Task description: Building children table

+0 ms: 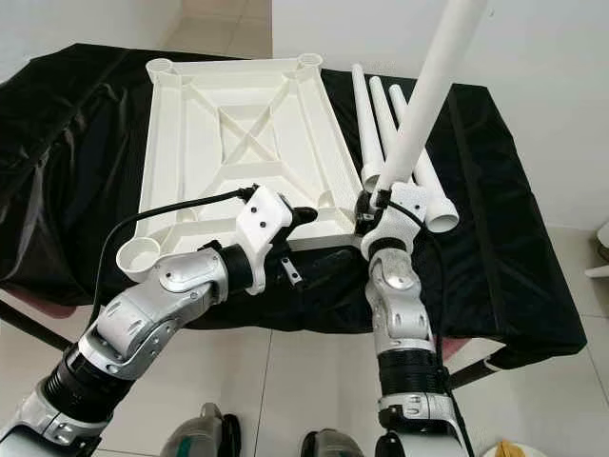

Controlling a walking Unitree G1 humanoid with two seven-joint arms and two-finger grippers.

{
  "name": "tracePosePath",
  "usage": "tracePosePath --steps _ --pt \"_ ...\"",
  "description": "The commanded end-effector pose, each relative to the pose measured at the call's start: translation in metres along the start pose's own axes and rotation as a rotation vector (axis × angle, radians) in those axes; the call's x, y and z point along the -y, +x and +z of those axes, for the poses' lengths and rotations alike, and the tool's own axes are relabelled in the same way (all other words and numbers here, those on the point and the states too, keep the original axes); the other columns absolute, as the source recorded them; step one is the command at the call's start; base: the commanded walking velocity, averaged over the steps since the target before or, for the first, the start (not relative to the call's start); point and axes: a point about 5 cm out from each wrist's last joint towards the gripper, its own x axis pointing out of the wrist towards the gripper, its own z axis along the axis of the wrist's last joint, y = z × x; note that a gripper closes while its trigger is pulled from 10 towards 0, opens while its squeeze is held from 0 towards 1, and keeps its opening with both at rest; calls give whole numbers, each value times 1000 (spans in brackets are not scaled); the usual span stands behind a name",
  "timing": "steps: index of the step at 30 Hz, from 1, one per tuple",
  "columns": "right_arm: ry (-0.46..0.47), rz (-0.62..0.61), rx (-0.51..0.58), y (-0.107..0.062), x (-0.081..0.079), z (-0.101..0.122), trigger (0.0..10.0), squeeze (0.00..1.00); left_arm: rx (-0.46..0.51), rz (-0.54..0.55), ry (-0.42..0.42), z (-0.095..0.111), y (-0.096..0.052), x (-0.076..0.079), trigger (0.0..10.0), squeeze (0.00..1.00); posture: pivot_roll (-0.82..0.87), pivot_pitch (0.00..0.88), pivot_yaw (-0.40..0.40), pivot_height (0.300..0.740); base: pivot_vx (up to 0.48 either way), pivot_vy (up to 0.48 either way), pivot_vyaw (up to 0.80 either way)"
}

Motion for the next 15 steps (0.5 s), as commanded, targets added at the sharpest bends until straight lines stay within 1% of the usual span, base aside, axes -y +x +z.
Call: tracePosePath --steps 1,4,5,7,10,11,12,13,14,15 --pt "11 51 2 0 -1 0 10000 1000 1 -115 25 2 1 7 10000 0 -1 55 -8 740 0 0 0" --pt "12 112 14 2 3 5 10000 1000 1 -113 27 2 1 7 10000 0 0 55 -8 740 0 0 0" --pt "12 112 14 2 3 5 10000 1000 1 -113 27 2 1 7 10000 0 0 55 -8 740 0 0 0" --pt "18 174 25 3 7 10 10000 1000 1 -110 27 2 1 6 10000 0 0 57 -9 740 0 0 0" --pt "21 195 26 3 8 12 10000 1000 1 -108 27 2 1 6 10000 0 0 57 -9 740 0 0 0" --pt "13 233 25 4 11 14 10000 1000 1 -107 27 2 1 6 10000 0 0 59 -10 740 0 0 0" --pt "13 233 25 4 11 14 10000 1000 1 -107 27 2 1 6 10000 0 0 59 -10 740 0 0 0" --pt "11 281 24 4 16 16 10000 1000 2 -103 28 2 1 5 10000 0 -1 61 -9 740 0 0 0" --pt "11 281 24 4 16 16 10000 1000 2 -103 28 2 1 5 10000 0 -1 61 -9 740 0 0 0" --pt "6 320 27 3 19 18 10000 961 3 -101 29 3 1 5 10000 0 -1 61 -9 740 0 0 0"
